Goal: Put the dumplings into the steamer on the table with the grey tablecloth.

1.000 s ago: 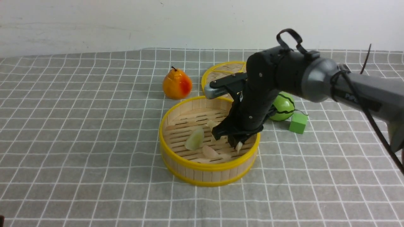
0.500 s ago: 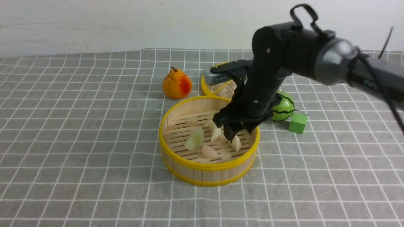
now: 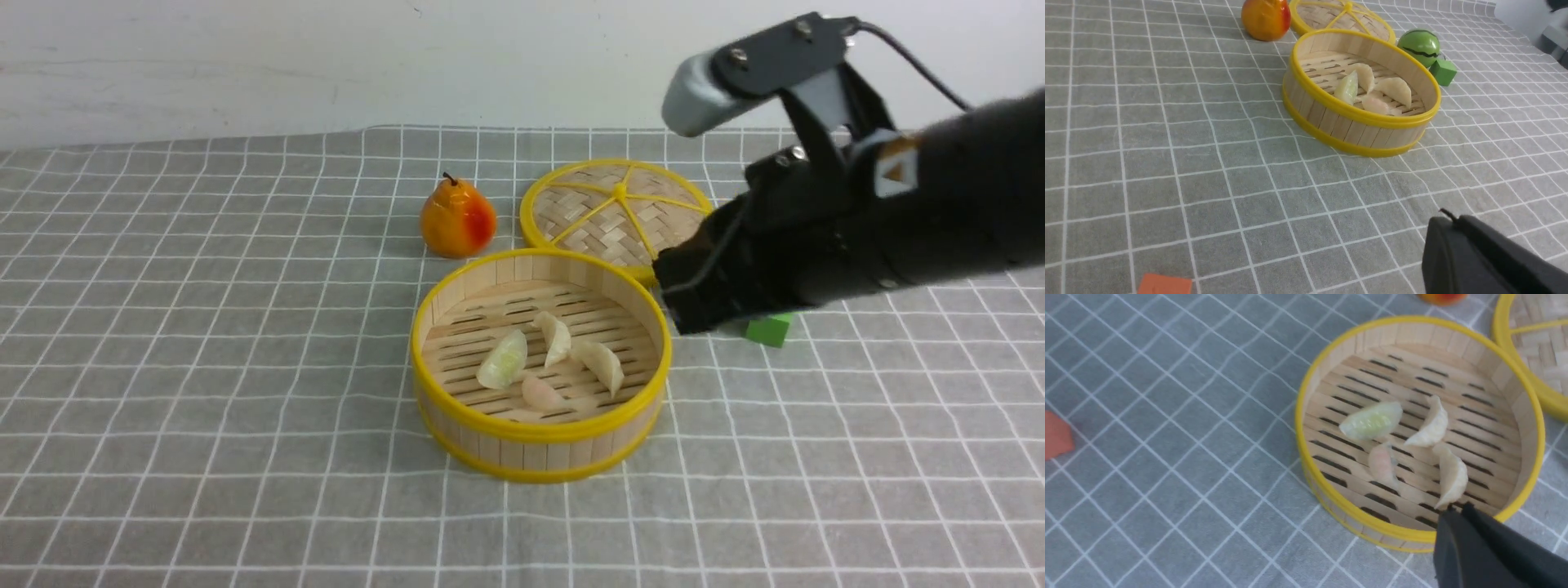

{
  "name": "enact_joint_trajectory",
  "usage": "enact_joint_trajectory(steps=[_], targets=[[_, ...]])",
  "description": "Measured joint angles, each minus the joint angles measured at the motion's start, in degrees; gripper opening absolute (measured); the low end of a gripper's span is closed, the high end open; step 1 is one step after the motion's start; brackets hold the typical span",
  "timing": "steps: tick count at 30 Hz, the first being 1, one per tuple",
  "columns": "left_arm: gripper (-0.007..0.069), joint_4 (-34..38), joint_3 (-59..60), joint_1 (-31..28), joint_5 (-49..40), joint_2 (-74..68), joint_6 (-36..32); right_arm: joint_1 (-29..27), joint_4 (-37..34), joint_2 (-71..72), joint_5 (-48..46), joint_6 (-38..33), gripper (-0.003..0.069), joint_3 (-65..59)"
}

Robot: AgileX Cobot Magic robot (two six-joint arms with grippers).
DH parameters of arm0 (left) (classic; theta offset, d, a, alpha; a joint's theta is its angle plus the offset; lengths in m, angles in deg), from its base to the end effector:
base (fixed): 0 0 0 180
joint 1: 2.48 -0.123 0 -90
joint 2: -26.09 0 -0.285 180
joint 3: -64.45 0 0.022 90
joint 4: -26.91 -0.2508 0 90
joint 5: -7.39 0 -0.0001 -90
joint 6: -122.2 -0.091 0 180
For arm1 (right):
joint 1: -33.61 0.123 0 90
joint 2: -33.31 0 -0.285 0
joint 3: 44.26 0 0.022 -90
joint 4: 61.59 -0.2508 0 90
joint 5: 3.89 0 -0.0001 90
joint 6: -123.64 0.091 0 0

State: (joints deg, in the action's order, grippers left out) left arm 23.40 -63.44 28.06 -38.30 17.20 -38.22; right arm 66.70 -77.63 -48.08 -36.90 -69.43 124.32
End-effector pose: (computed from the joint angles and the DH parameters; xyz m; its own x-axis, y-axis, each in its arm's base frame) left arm 0.0143 -0.0038 0.2818 -0.3745 -0.1206 -0.9193 0.3780 0.8855 -0.2702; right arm 0.2294 0.1659 0.3631 -0.4834 -0.3051 -0.8205 -0.6392 0.7634 0.0928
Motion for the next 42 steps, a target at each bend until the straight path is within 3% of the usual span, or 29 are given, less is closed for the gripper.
enact_joint_trajectory(steps=[8, 14, 23, 30, 34, 39, 42], targets=[[-0.0014, 0.00, 0.07, 0.00, -0.21, 0.00, 0.00, 1.92, -0.28, 18.41, 8.77, -0.83, -0.0019, -15.36], [-0.0014, 0.00, 0.07, 0.00, -0.32, 0.00, 0.00, 1.92, -0.28, 24.99, 8.68, -0.83, -0.0015, -19.25], [-0.0014, 0.00, 0.07, 0.00, -0.32, 0.00, 0.00, 1.92, -0.23, 24.93, 6.56, -0.83, -0.0010, -19.48], [-0.0014, 0.00, 0.07, 0.00, -0.32, 0.00, 0.00, 1.70, 7.66, 24.87, 7.09, -0.83, -0.0004, -19.49], [-0.0014, 0.00, 0.07, 0.00, -0.32, 0.00, 0.00, 1.33, 6.17, 25.20, 8.09, 0.37, -0.0012, -21.33], [-0.0013, -0.07, 0.07, 0.00, -0.32, 0.00, 0.00, -3.97, 7.58, 33.42, 14.65, 6.60, -0.0022, -30.95], [-0.0012, -0.07, 0.07, 0.00, -0.32, 0.00, 0.00, -10.87, 11.76, 42.30, 18.94, 11.58, -0.0022, -39.47]])
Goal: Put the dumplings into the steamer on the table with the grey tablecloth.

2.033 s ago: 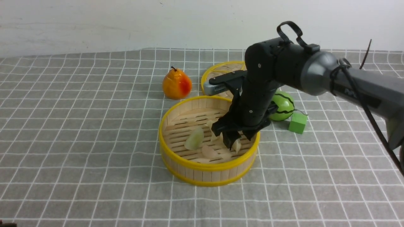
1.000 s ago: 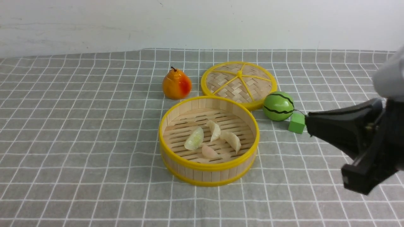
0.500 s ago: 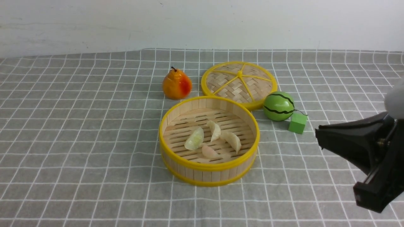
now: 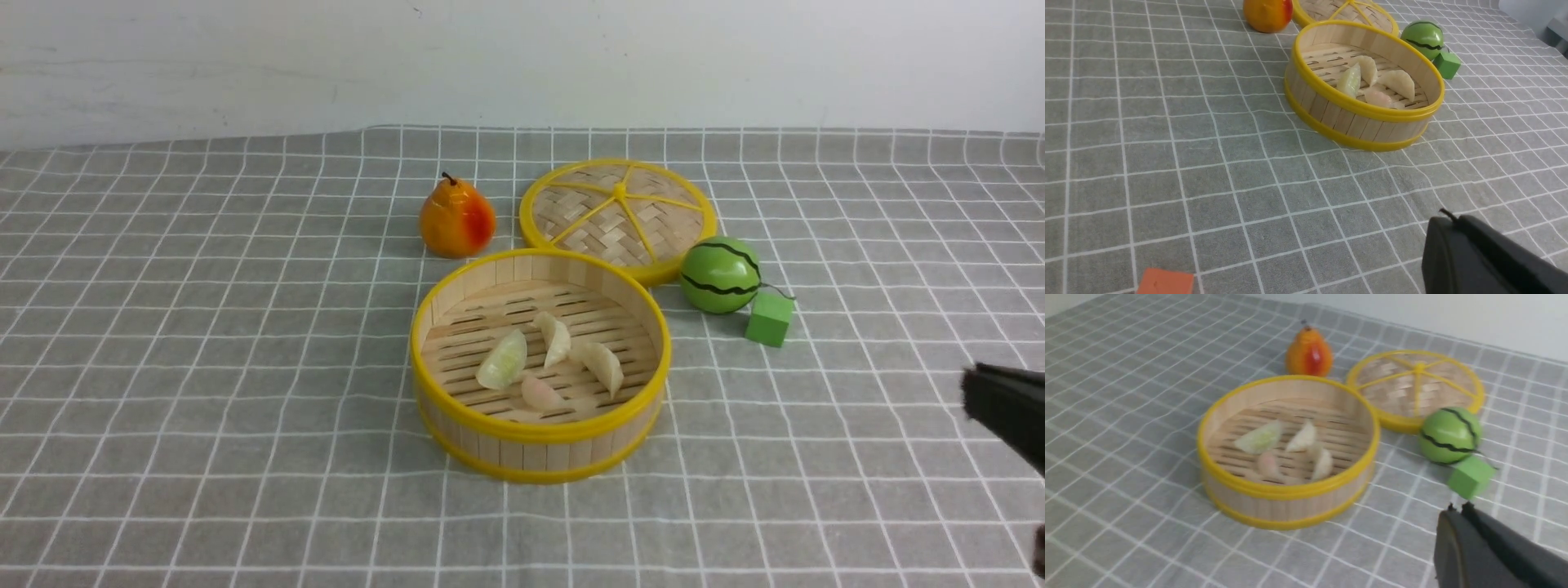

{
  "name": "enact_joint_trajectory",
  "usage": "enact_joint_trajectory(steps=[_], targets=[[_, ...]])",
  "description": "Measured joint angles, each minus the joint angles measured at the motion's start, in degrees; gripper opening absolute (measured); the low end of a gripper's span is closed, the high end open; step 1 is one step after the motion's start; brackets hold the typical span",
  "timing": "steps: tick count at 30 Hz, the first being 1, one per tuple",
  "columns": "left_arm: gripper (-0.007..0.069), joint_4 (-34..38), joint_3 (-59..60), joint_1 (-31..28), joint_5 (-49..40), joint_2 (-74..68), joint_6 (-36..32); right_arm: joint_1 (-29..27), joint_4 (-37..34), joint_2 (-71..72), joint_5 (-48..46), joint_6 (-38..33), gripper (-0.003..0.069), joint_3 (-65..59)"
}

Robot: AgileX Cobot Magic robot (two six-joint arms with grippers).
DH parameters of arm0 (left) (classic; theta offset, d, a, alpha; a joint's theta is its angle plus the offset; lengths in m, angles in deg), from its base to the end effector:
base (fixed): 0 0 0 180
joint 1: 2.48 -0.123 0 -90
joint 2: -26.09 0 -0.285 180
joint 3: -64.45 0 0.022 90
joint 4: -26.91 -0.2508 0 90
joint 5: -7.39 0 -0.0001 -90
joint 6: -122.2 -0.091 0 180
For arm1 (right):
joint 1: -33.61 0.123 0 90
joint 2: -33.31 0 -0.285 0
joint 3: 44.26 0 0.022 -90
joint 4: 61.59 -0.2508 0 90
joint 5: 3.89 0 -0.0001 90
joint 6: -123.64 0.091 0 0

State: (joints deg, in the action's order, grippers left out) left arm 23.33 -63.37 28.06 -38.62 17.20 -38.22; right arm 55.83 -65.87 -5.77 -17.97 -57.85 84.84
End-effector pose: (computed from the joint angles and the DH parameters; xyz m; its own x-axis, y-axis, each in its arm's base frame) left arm 0.0143 -0.0037 0.2809 -0.3793 -0.1171 -0.9178 0.3757 0.8870 -0.2685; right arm 0.1084 0.0461 0.3026 -0.2424 -0.0489 -0.9690 -0.3836 0.9222 0.0495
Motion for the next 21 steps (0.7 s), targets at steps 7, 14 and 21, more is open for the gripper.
enact_joint_trajectory(steps=[7, 14, 21], targets=[[-0.0007, 0.00, 0.00, 0.00, 0.00, 0.00, 0.00, -15.09, 7.80, 18.77, 1.98, 12.46, -0.0022, -15.21], [0.0002, 0.06, 0.00, 0.00, 0.05, 0.00, 0.00, -22.41, 8.87, 31.78, 0.21, 15.86, -0.0022, -26.63], [0.0006, 0.00, 0.00, 0.00, -0.02, 0.00, 0.00, -22.71, 8.81, 31.84, -5.11, 15.92, -0.0022, -27.87]])
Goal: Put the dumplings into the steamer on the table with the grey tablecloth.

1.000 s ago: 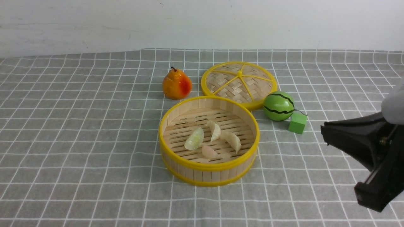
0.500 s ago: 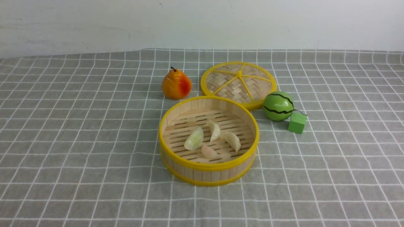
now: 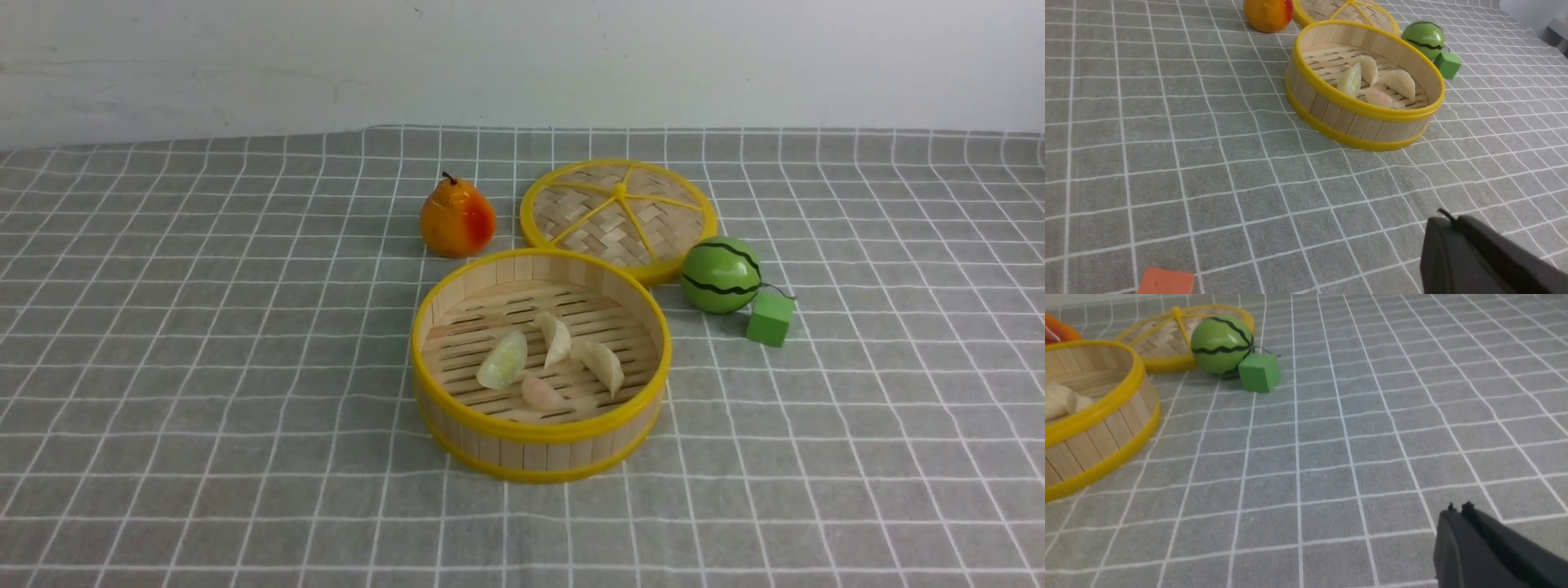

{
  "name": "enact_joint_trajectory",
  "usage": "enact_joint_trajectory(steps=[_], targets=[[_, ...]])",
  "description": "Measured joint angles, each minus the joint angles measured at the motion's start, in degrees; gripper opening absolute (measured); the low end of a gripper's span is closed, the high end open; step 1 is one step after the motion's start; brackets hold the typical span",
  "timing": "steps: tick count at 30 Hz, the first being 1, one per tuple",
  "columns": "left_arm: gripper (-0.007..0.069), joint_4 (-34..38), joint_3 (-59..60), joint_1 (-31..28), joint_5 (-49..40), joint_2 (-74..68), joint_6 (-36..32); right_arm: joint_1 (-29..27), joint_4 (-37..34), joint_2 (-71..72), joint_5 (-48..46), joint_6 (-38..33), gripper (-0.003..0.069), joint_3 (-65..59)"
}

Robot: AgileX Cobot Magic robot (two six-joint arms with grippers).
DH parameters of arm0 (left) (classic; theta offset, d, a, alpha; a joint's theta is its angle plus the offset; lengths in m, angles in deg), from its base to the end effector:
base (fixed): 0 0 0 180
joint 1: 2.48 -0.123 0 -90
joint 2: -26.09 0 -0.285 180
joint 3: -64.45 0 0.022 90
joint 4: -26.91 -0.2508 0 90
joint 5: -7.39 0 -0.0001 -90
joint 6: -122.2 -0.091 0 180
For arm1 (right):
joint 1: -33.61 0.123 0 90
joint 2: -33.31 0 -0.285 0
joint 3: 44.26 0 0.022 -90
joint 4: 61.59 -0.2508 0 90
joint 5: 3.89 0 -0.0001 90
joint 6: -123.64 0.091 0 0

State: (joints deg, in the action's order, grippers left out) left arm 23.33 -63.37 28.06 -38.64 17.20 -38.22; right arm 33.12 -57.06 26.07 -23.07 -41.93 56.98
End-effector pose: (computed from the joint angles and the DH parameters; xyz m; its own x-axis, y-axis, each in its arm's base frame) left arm 0.0143 -0.0037 0.2809 -0.3796 -0.1169 -0.9177 0.3756 0.8870 -0.2684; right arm 0.0537 -0.0028 0.1745 -0.2509 0.1783 -0.9514 0.0791 0.9834 0.1635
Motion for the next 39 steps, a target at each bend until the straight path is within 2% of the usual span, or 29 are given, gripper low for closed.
enact_joint_trajectory(steps=[6, 36, 39], targets=[[0.0013, 0.00, 0.00, 0.00, 0.00, 0.00, 0.00, 0.00, -0.22, 0.06, -2.58, 0.00, -0.0022, 0.50], [0.0032, 0.00, 0.06, 0.00, 0.00, 0.00, 0.00, -0.04, -0.63, 0.06, -2.62, 0.00, -0.0004, 0.50], [0.0034, 0.10, 1.62, -0.93, 4.20, 0.00, 0.00, -0.04, -0.63, 0.06, -2.62, 0.00, -0.0004, 0.50]])
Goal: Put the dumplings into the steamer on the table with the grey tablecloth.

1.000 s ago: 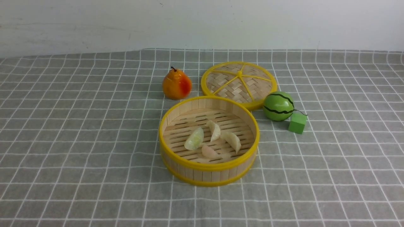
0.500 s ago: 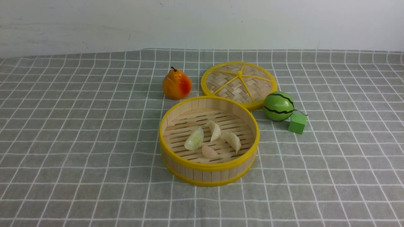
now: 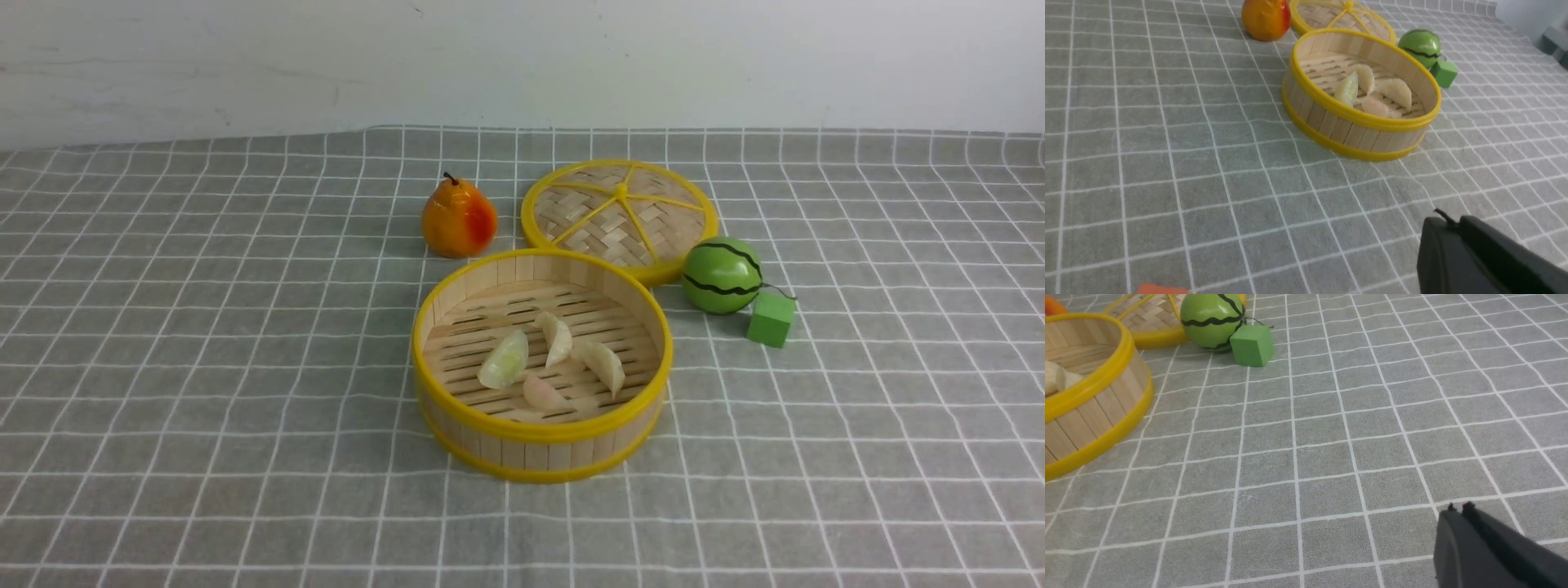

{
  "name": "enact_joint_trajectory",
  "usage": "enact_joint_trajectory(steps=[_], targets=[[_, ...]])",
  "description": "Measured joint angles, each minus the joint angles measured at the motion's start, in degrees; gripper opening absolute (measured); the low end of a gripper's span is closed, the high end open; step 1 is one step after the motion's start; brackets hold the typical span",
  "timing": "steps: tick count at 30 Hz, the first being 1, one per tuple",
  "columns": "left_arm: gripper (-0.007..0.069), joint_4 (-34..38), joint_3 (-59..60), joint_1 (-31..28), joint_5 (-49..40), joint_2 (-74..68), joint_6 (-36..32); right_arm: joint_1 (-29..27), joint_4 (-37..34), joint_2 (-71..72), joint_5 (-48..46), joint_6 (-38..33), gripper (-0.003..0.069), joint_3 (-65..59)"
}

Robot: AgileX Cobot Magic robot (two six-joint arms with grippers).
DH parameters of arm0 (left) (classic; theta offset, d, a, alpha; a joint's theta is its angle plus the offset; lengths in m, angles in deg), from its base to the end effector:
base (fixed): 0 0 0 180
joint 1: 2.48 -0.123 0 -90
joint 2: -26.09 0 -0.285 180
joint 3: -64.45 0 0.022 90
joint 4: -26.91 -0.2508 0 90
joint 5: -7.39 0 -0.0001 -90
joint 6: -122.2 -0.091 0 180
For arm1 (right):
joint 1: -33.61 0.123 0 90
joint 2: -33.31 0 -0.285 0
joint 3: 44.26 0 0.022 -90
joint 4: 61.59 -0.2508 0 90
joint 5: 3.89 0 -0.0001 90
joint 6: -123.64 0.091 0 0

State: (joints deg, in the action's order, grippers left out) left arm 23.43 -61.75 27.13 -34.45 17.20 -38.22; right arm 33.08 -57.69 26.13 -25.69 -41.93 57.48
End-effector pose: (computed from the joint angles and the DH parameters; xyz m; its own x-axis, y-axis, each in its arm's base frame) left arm 0.0185 -0.0063 0.2788 -0.3421 -0.1413 -0.9290 0.3761 0.8854 -0.2732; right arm 0.0523 -0.0028 0.1735 -0.2841 0.1901 -0.9398 0.0882 0.9812 0.1718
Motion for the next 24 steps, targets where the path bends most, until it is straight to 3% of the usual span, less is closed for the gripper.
enact_joint_trajectory(steps=[5, 8, 11, 18, 24], targets=[[-0.0010, 0.56, 5.82, -9.96, 16.01, 0.00, -0.11, 0.00, 0.00, 0.00, -0.02, 0.00, 0.0000, 0.00], [-0.0014, 2.93, 12.03, -19.93, 29.32, 0.00, -1.60, 0.00, 0.00, 0.00, -0.02, 0.00, 0.0001, 0.00], [-0.0014, 4.97, 17.90, -27.65, 36.12, 0.00, -2.32, 0.00, 0.00, 0.00, -0.02, 0.00, 0.0005, 0.00], [-0.0014, 1.05, 24.88, -30.68, 35.32, 1.07, -2.43, 0.00, 0.00, 0.00, -0.02, 0.00, 0.0010, 0.00], [-0.0014, 1.04, 25.01, -30.79, 26.39, 1.70, -2.80, 0.00, 0.00, 0.00, -0.06, 0.00, 0.0013, 0.00]])
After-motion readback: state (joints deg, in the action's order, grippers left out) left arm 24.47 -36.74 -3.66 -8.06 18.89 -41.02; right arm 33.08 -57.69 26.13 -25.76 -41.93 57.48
